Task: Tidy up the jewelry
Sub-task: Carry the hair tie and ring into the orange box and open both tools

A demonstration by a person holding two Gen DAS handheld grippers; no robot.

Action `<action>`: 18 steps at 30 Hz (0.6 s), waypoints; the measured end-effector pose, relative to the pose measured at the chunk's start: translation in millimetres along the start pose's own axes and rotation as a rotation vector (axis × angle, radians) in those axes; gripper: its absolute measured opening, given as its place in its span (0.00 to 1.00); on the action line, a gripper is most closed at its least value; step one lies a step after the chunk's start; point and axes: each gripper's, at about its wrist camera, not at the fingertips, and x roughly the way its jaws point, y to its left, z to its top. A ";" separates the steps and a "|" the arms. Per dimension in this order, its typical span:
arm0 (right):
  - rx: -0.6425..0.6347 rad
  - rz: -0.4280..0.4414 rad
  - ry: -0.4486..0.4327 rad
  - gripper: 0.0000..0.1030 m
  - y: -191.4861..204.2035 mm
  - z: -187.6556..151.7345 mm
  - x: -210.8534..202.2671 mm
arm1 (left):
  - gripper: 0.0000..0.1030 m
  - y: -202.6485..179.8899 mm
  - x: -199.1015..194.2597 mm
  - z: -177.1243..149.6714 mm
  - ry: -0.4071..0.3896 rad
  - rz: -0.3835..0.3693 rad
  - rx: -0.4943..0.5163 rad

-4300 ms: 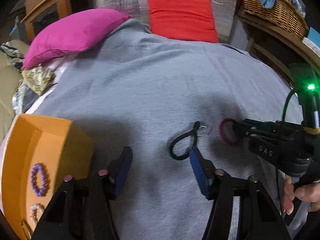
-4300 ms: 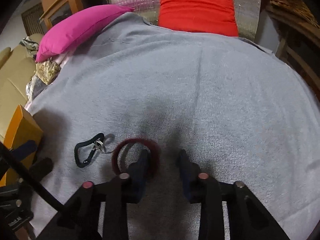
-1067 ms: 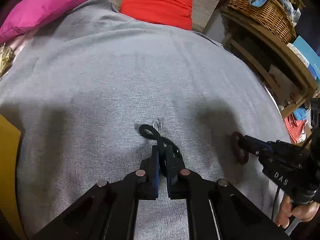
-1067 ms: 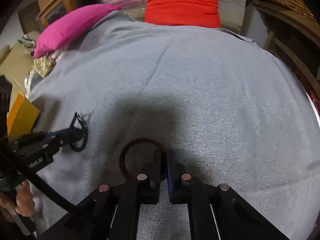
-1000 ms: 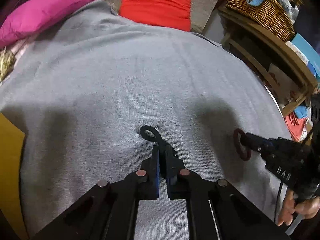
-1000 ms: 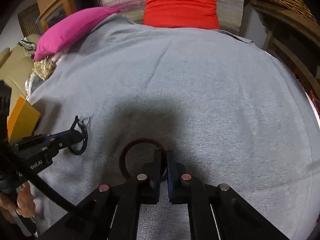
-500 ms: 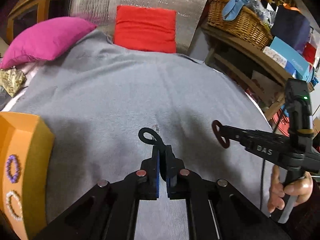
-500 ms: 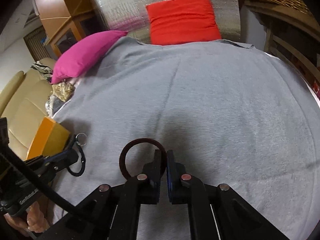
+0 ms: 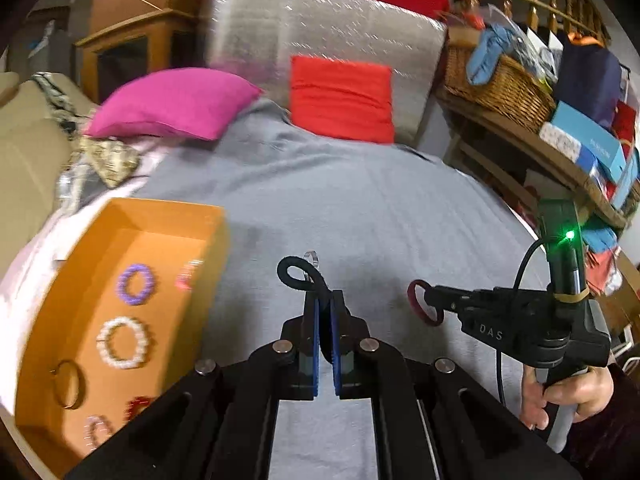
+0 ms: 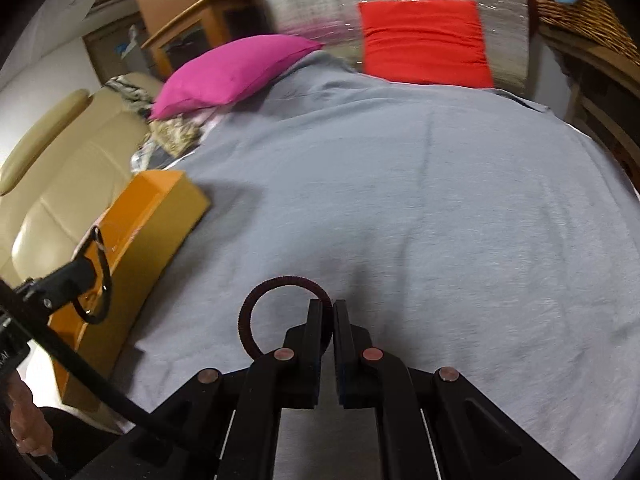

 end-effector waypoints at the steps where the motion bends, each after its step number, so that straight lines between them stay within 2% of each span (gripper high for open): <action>1: -0.009 0.012 0.000 0.05 10.2 2.6 -0.2 | 0.05 8.7 -7.1 -0.1 -0.015 0.006 -0.013; 3: -0.034 0.032 -0.002 0.05 31.4 8.2 -1.9 | 0.05 25.8 -15.0 0.8 -0.030 0.019 -0.051; 11: -0.145 0.114 -0.003 0.05 122.6 32.7 6.8 | 0.05 109.1 -39.1 -6.3 -0.054 0.159 -0.210; 14: -0.179 0.126 0.004 0.05 150.6 36.3 17.5 | 0.05 134.5 -38.3 -12.9 -0.038 0.225 -0.251; 18: -0.189 0.148 0.016 0.05 175.8 40.4 31.1 | 0.05 155.3 -30.5 -20.7 0.000 0.277 -0.297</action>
